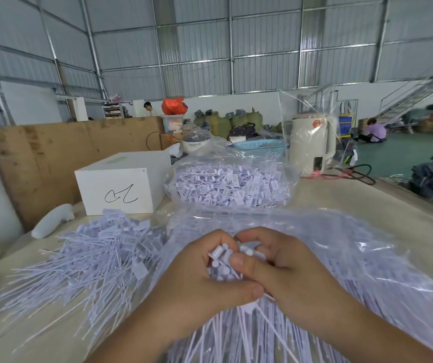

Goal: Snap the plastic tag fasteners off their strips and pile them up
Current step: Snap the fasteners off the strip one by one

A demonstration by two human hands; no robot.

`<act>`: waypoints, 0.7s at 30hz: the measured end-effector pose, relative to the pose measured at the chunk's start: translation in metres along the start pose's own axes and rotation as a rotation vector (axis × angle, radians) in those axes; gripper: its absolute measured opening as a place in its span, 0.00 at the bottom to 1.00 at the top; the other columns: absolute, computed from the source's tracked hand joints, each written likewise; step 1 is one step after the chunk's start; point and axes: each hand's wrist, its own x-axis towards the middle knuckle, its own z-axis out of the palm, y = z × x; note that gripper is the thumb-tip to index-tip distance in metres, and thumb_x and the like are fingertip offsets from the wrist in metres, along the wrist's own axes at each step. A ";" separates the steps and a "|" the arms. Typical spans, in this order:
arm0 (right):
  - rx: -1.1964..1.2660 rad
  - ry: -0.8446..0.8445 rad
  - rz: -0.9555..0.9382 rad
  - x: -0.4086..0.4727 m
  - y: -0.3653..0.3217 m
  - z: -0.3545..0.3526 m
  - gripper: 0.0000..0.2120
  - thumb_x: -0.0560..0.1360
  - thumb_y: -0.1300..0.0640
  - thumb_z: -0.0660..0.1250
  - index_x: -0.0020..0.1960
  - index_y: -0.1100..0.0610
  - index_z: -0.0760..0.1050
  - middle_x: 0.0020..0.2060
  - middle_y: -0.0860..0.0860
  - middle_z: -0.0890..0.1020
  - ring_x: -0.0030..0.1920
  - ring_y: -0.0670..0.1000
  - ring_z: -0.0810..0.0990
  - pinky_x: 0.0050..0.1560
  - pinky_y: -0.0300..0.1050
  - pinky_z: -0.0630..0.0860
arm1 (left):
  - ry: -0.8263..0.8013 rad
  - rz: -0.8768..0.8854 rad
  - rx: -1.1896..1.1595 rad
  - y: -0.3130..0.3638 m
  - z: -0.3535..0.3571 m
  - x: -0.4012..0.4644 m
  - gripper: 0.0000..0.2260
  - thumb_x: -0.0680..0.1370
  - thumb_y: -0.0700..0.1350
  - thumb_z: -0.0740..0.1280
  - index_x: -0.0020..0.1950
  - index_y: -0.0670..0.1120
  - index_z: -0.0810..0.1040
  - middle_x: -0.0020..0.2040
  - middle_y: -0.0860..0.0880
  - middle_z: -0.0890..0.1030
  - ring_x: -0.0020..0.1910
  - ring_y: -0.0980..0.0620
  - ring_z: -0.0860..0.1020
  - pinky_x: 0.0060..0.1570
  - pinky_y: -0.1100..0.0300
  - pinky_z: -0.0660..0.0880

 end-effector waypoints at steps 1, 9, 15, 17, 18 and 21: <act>-0.011 0.020 0.007 0.000 0.000 0.002 0.11 0.73 0.50 0.72 0.54 0.50 0.78 0.38 0.51 0.84 0.36 0.46 0.81 0.38 0.41 0.74 | 0.021 -0.001 0.019 0.000 0.000 0.000 0.14 0.66 0.33 0.77 0.38 0.46 0.75 0.35 0.48 0.81 0.32 0.55 0.77 0.33 0.65 0.73; 0.038 0.048 -0.045 -0.005 -0.004 0.013 0.20 0.68 0.39 0.64 0.58 0.42 0.72 0.29 0.44 0.74 0.29 0.43 0.71 0.34 0.39 0.68 | 0.251 0.052 0.080 -0.006 0.000 0.002 0.12 0.63 0.42 0.72 0.39 0.45 0.70 0.29 0.50 0.71 0.29 0.53 0.67 0.29 0.63 0.64; 0.180 0.090 -0.078 -0.006 -0.003 0.019 0.19 0.70 0.46 0.71 0.58 0.37 0.70 0.37 0.46 0.75 0.37 0.46 0.73 0.40 0.41 0.71 | 0.335 0.111 -0.022 -0.007 0.002 0.004 0.11 0.64 0.43 0.73 0.39 0.48 0.71 0.31 0.45 0.74 0.31 0.53 0.70 0.31 0.58 0.67; 0.099 0.067 -0.096 -0.009 0.001 0.020 0.28 0.63 0.42 0.73 0.60 0.33 0.66 0.45 0.38 0.75 0.42 0.41 0.75 0.45 0.38 0.74 | 0.437 0.114 -0.018 -0.006 -0.003 0.005 0.11 0.64 0.39 0.71 0.39 0.51 0.72 0.30 0.50 0.74 0.29 0.54 0.71 0.29 0.59 0.68; 0.038 0.028 -0.092 -0.012 0.001 0.021 0.31 0.61 0.39 0.73 0.61 0.30 0.64 0.49 0.34 0.74 0.47 0.37 0.75 0.49 0.37 0.74 | 0.490 0.116 -0.013 -0.006 -0.005 0.005 0.11 0.64 0.39 0.71 0.39 0.52 0.73 0.29 0.52 0.74 0.27 0.54 0.71 0.28 0.60 0.68; -0.077 -0.220 -0.070 -0.017 -0.001 0.029 0.37 0.66 0.42 0.76 0.66 0.27 0.58 0.61 0.29 0.71 0.61 0.32 0.72 0.59 0.40 0.72 | 0.575 0.150 0.031 -0.003 -0.006 0.003 0.11 0.64 0.41 0.71 0.40 0.53 0.74 0.30 0.55 0.77 0.26 0.58 0.74 0.26 0.66 0.71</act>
